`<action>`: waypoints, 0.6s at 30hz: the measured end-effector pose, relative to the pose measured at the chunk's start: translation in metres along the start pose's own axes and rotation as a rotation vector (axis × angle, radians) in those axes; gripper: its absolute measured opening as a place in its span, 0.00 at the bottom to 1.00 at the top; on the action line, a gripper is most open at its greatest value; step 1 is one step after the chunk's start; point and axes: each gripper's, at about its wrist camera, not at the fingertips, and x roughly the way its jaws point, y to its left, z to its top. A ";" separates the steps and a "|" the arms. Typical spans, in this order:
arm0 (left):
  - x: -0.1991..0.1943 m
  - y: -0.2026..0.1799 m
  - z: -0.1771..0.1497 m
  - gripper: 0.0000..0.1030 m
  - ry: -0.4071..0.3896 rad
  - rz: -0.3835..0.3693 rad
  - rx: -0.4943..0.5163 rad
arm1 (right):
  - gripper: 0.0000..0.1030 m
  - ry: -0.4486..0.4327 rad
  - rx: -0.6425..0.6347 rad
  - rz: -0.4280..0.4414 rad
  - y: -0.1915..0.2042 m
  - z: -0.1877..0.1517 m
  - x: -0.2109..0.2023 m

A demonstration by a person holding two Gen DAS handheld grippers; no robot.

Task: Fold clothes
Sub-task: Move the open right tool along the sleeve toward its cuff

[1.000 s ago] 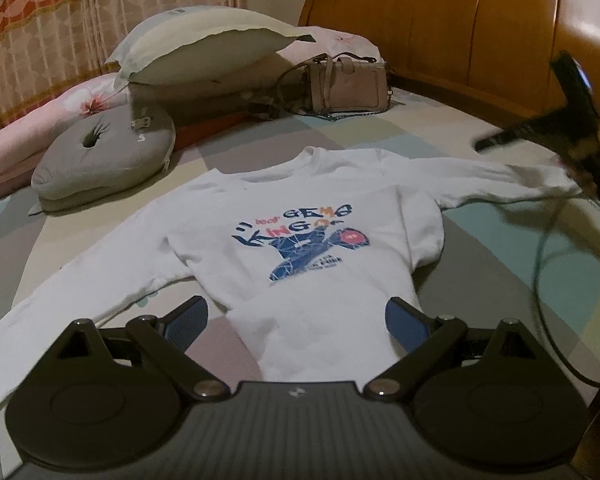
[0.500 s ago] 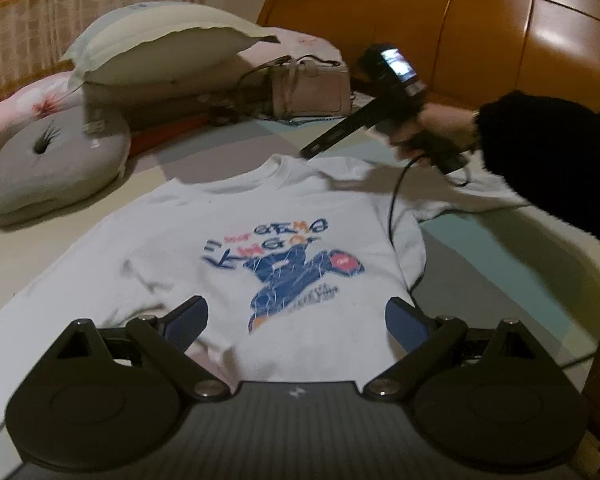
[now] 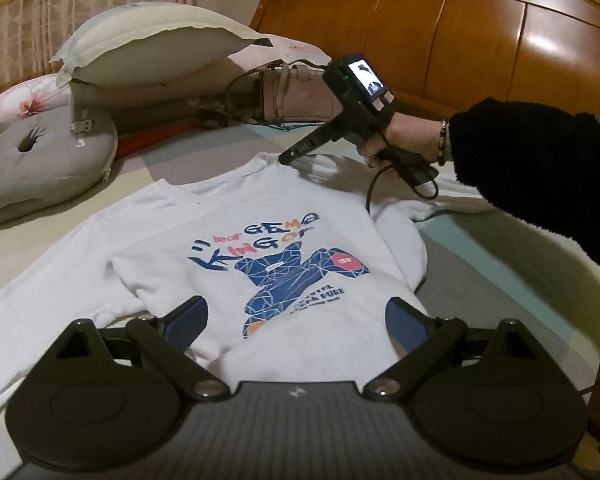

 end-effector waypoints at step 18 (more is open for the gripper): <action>-0.024 0.028 -0.010 0.96 -0.056 0.029 -0.068 | 0.41 0.113 0.003 0.140 0.074 0.041 0.032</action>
